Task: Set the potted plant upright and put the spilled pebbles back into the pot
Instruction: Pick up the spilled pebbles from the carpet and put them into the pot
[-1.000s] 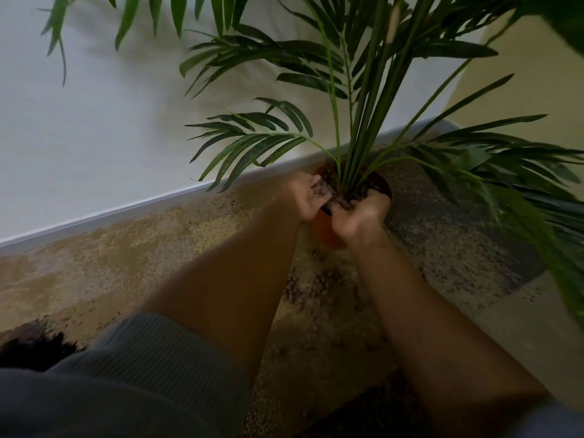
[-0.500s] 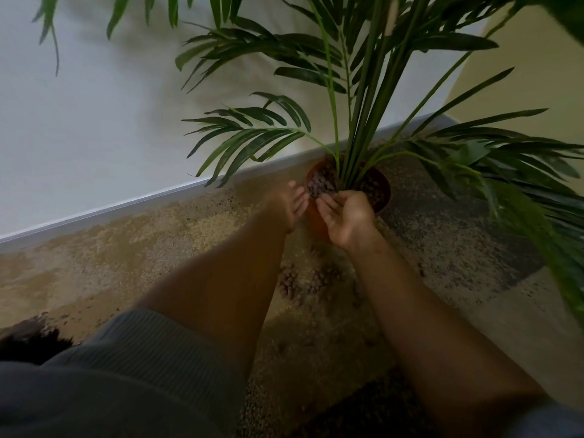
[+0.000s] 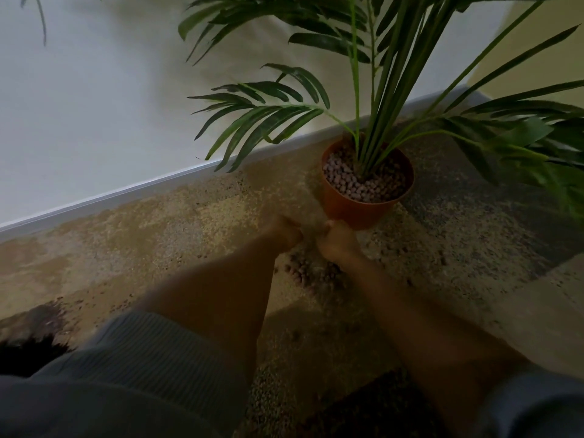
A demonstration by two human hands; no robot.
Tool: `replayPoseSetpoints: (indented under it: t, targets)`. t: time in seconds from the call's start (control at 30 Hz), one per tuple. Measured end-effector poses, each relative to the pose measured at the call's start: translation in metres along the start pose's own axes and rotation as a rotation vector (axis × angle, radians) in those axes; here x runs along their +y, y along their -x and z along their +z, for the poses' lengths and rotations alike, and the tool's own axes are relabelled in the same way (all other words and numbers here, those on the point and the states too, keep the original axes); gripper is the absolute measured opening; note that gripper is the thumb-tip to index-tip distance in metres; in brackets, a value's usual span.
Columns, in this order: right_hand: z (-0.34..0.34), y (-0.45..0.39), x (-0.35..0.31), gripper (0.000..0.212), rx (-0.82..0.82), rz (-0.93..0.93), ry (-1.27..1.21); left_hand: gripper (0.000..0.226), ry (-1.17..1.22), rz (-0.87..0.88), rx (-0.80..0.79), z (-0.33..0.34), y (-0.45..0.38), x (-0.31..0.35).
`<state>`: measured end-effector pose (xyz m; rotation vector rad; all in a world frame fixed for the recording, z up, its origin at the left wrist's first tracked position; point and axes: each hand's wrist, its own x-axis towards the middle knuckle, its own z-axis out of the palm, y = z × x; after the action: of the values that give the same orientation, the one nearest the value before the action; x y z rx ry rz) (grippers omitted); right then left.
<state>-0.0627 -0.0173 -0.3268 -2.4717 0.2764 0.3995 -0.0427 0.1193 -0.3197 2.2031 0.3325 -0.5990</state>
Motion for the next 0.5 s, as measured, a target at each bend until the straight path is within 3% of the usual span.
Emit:
replayPoseSetpoints:
  t: [0.13,0.3,0.5]
  targets:
    - [0.008,-0.014,0.011,0.057,-0.087,-0.177,0.282,0.032,-0.327,0.121,-0.160,0.011,-0.001,-0.002]
    - [0.012,-0.024,0.020,0.071,-0.182,-0.289,0.499,0.041,-0.466,0.174,-0.224,0.022,-0.010,-0.015]
    - [0.018,-0.019,0.035,0.050,-0.066,-0.341,0.531,0.051,-0.529,0.201,-0.250,0.023,-0.018,-0.027]
